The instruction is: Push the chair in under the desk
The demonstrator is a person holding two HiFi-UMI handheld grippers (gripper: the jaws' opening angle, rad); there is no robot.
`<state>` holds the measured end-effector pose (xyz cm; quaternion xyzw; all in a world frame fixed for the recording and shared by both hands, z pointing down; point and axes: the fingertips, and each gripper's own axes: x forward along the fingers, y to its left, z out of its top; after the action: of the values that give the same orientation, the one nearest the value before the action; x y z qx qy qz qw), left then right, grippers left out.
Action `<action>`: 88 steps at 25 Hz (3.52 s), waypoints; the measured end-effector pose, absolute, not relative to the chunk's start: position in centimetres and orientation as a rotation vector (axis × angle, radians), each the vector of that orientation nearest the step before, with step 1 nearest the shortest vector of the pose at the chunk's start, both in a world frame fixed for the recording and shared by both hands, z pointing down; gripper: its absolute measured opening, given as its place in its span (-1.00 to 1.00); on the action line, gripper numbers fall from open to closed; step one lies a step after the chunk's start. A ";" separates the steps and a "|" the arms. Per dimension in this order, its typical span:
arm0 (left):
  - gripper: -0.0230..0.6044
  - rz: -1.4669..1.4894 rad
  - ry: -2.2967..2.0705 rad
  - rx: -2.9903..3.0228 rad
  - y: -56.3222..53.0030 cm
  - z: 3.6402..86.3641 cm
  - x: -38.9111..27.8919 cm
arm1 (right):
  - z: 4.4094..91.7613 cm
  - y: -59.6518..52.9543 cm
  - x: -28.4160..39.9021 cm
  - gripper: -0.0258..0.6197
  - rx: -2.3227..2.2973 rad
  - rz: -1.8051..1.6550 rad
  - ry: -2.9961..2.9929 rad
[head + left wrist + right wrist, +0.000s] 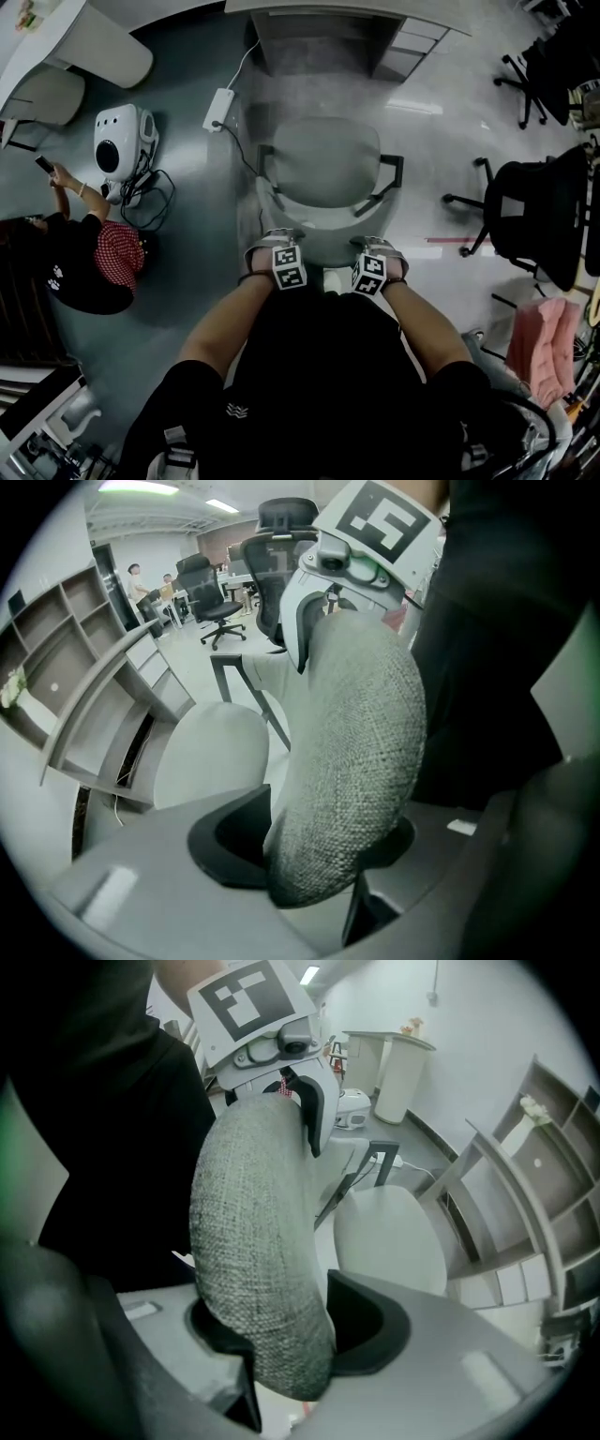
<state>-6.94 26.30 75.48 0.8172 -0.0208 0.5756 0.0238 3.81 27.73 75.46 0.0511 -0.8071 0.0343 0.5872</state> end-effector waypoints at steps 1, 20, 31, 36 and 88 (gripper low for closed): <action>-0.26 1.778 -0.063 2.532 25.4 75.5 -7.0 | 75.5 26.8 3.7 -0.36 0.120 0.082 -1.875; -0.24 1.801 -0.057 2.527 9.5 75.8 -8.1 | 75.7 11.2 2.7 -0.35 0.175 0.093 -1.887; -0.26 1.834 -0.045 2.496 -0.8 76.6 -6.8 | 76.4 0.8 4.1 -0.35 0.173 0.087 -1.907; -0.26 1.840 -0.071 2.486 -5.6 76.9 -5.9 | 76.7 -3.8 5.0 -0.36 0.155 0.079 -1.914; -0.24 1.819 -0.082 2.488 -39.2 76.6 -7.6 | 76.4 -37.1 3.4 -0.38 0.131 0.094 -1.897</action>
<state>-7.62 -39.17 76.58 0.8065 -0.0266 0.5899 0.0292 3.39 -37.14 76.39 0.0560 -0.8116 0.0402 0.5802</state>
